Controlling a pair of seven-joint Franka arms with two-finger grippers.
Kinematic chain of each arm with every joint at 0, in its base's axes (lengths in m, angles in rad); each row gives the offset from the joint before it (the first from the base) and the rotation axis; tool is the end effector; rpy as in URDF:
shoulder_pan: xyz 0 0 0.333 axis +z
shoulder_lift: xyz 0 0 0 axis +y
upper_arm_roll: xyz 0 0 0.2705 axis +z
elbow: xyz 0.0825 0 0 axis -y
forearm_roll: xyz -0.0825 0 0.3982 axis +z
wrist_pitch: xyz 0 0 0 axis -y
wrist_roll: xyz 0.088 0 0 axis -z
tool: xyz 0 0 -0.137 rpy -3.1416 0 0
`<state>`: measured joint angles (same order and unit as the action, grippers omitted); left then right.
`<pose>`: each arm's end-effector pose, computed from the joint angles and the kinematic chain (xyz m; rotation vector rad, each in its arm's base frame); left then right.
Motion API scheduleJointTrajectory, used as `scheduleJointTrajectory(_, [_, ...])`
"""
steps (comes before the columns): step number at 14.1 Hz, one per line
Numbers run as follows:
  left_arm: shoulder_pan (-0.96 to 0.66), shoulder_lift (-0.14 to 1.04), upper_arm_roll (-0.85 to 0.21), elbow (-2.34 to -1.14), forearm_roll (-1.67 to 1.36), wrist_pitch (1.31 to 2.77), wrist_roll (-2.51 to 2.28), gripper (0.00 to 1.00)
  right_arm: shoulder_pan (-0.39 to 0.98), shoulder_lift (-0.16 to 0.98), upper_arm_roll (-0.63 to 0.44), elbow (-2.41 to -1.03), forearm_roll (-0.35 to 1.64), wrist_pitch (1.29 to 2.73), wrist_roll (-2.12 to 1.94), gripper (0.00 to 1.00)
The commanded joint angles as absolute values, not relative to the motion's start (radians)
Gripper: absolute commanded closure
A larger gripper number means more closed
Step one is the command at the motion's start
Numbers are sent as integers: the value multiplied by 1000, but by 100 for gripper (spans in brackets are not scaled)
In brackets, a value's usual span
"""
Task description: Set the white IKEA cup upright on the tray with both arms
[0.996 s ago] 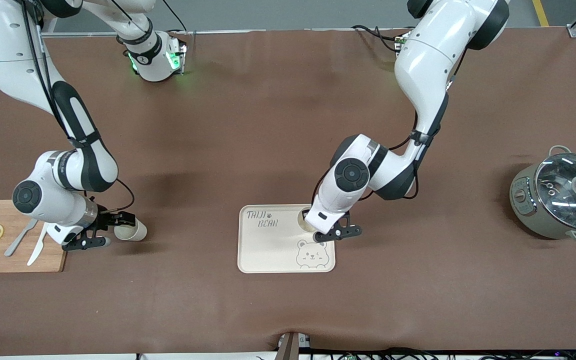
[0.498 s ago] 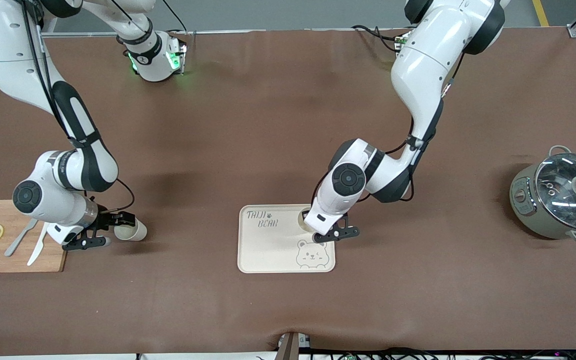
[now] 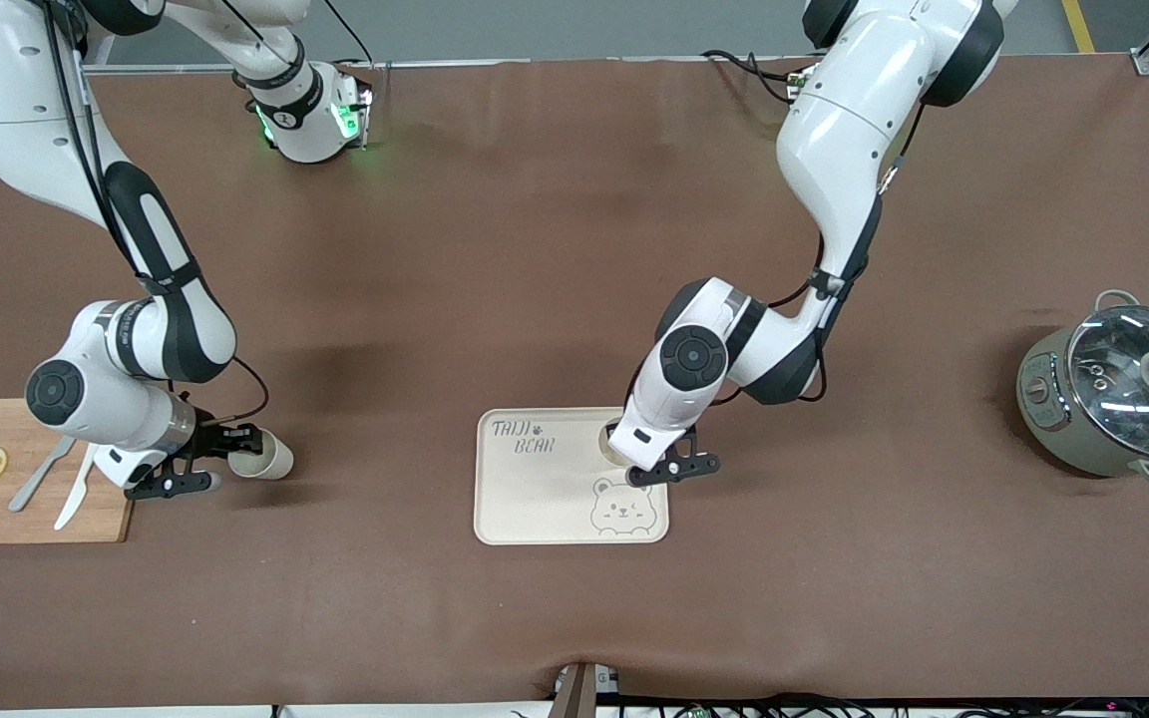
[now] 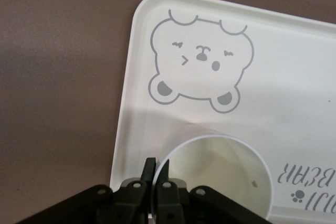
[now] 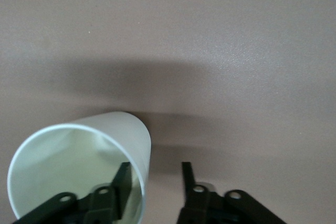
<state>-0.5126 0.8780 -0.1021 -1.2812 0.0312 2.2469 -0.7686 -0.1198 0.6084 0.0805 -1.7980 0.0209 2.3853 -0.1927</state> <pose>0.6117 -0.4130 0.1634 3.0310 0.2671 0.0577 0.6356 -0.0242 0.1302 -3.0735 -0.1910 0.0191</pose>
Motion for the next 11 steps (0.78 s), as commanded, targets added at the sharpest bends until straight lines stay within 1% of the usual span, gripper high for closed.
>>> scheduleJointTrajectory(1, [-529,899,-86,-1256,35,2278,-784,100,-110,598,80,-1807,31,2390,-209,81])
scheduleJointTrajectory(3, [-529,902,-86,-1255,35,2278,-784,100,-109,598,80,-1807,26,2390,-210,98])
scheduleJointTrajectory(4, [-529,903,-86,-1255,35,2279,-784,100,-109,598,80,-1807,26,2390,-210,100])
scheduleJointTrajectory(7, [-528,911,-86,-1256,35,2304,-782,100,-109,598,80,-1804,26,2388,-209,100])
scheduleJointTrajectory(8, [-526,910,-87,-1256,35,2306,-781,63,-109,597,80,-1802,26,2385,-206,100])
scheduleJointTrajectory(9, [-528,910,-86,-1256,37,2306,-779,4,-109,597,80,-1796,28,2385,-203,100])
scheduleJointTrajectory(10, [-529,910,-86,-1256,41,2307,-782,0,-109,592,81,-1783,29,2376,-199,100])
scheduleJointTrajectory(11, [-529,907,-86,-1259,46,2306,-784,0,-104,586,84,-1761,35,2338,-198,100])
